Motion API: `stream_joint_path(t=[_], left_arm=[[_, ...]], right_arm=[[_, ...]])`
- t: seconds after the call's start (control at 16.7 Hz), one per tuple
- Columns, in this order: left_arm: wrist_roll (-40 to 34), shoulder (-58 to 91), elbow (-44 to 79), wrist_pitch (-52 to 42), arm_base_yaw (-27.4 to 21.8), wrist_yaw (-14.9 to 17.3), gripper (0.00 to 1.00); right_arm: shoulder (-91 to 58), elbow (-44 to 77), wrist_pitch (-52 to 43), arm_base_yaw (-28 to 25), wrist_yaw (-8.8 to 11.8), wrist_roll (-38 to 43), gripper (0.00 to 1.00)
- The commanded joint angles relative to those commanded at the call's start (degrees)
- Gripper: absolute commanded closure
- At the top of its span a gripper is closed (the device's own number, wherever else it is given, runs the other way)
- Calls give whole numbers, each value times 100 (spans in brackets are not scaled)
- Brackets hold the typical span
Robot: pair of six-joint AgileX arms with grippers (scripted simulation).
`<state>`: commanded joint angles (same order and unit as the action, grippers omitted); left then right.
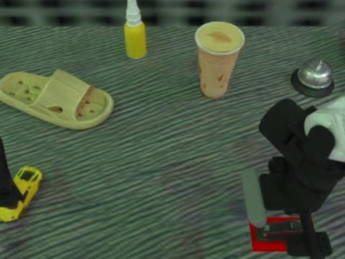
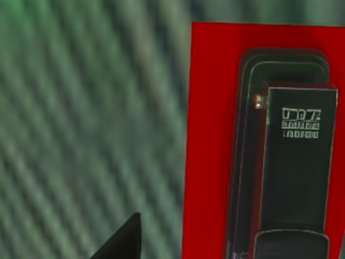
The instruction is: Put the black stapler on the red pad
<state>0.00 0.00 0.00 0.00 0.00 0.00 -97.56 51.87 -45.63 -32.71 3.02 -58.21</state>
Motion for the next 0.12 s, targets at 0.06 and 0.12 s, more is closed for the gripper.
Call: stream_joint_path(t=[0.06, 0.12], left_arm=[[0, 0, 0, 0, 0, 0, 0], [0, 0, 0, 0, 0, 0, 0]], right_arm=[[0, 0, 0, 0, 0, 0, 0], [0, 0, 0, 0, 0, 0, 0]])
